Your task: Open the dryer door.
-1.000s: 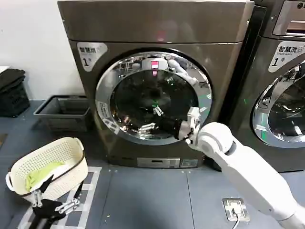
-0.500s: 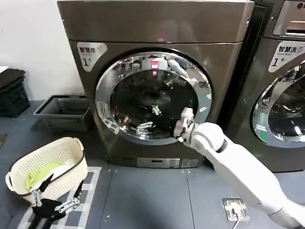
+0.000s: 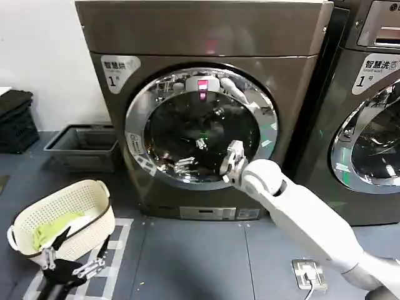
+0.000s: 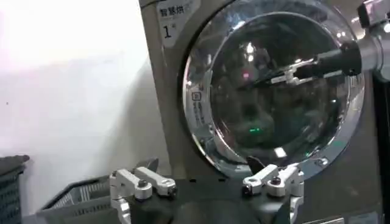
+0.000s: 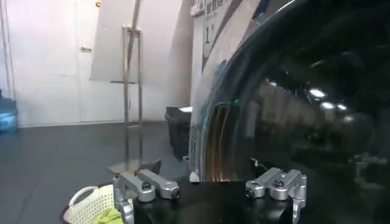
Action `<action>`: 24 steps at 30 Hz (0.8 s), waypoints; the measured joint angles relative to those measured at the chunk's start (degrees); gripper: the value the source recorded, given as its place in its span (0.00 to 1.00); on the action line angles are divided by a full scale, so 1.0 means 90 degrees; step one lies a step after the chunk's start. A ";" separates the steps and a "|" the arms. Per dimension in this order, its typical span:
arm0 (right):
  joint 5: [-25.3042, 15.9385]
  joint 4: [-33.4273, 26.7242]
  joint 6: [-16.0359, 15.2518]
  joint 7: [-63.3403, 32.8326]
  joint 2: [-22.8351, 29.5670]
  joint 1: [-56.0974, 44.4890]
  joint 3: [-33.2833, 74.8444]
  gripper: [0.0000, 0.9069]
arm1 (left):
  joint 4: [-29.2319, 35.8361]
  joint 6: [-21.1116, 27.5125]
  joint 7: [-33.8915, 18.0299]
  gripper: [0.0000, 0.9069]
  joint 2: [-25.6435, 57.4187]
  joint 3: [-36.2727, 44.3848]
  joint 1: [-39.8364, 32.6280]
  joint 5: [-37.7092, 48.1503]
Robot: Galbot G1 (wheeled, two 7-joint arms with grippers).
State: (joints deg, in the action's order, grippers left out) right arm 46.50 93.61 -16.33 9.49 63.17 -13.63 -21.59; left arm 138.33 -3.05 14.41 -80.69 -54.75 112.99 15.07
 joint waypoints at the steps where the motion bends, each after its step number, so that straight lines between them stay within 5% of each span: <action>1: -0.0001 -0.0015 0.0000 -0.0038 0.0027 0.0012 -0.0033 1.00 | 0.0000 0.0000 0.0000 1.00 -0.0002 0.0004 -0.0002 0.0000; 24: -0.0244 -0.0433 0.0043 -0.0892 0.0603 0.0228 -0.0393 1.00 | -0.0009 0.0010 0.0001 1.00 -0.0022 0.0025 -0.0077 0.0025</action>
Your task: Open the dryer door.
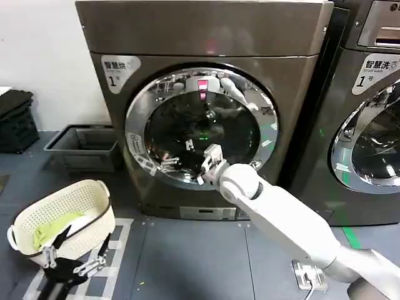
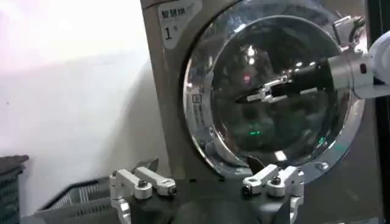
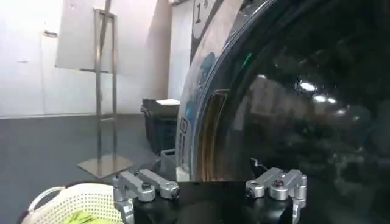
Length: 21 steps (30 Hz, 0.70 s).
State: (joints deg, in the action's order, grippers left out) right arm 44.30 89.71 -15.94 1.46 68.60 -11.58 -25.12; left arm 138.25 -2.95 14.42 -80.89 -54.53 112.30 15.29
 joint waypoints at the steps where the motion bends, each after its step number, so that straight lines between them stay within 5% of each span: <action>1: -0.0016 -0.0017 0.0001 -0.0022 0.0025 0.0001 -0.0008 1.00 | 0.0000 0.0001 0.0000 1.00 -0.0001 0.0000 -0.0001 0.0001; 21: -0.0272 -0.0468 0.0058 -0.0481 0.0597 0.0105 -0.0219 1.00 | 0.0043 0.0030 0.0003 1.00 -0.0029 0.0007 -0.0051 0.0025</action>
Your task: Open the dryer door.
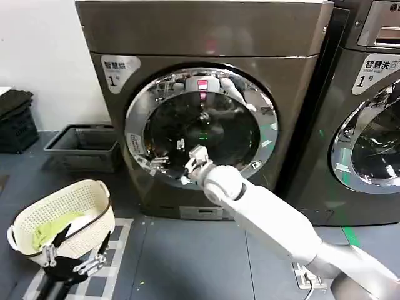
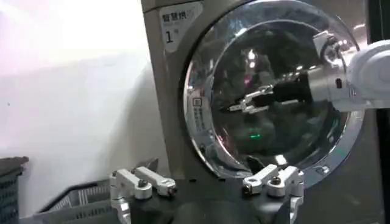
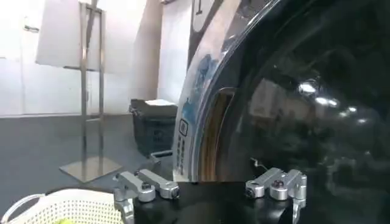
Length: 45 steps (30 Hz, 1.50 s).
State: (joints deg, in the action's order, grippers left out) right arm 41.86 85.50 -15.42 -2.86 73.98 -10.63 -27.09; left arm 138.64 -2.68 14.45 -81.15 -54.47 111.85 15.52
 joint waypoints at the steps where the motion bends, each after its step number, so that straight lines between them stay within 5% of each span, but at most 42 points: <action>1: -0.0015 -0.0031 0.0001 -0.0010 0.0034 0.0000 -0.0007 1.00 | 0.0000 0.0001 0.0000 1.00 0.0000 0.0000 -0.0003 0.0002; 45: -0.0295 -0.1102 -0.0025 -0.0007 0.1049 0.0111 -0.0099 1.00 | 0.0012 0.0003 0.0002 1.00 0.0000 0.0027 -0.0049 0.0045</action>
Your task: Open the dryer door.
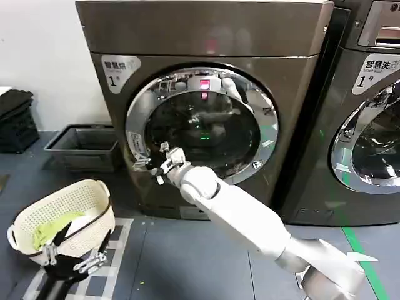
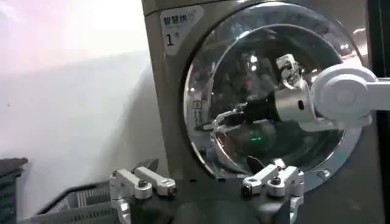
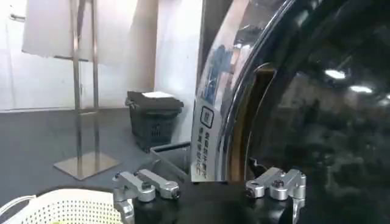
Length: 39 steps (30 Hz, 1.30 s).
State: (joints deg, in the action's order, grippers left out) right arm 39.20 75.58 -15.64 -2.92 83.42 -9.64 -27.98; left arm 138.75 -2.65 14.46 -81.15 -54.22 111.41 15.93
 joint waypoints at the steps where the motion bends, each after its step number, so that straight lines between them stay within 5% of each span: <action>1: -0.0004 -0.0021 0.0000 0.0008 0.0023 0.0001 0.0000 1.00 | 0.0002 0.0000 0.0001 1.00 0.0000 0.0006 0.0000 0.0000; 39: -0.0145 -0.0489 0.0201 0.1208 0.0149 0.0076 0.0132 1.00 | 0.0023 0.0000 0.0001 1.00 0.0004 0.0018 -0.0024 0.0027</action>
State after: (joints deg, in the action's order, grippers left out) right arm 37.89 71.18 -13.83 7.95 84.76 -8.95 -26.79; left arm 138.96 -2.65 14.47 -81.11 -54.06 111.19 16.17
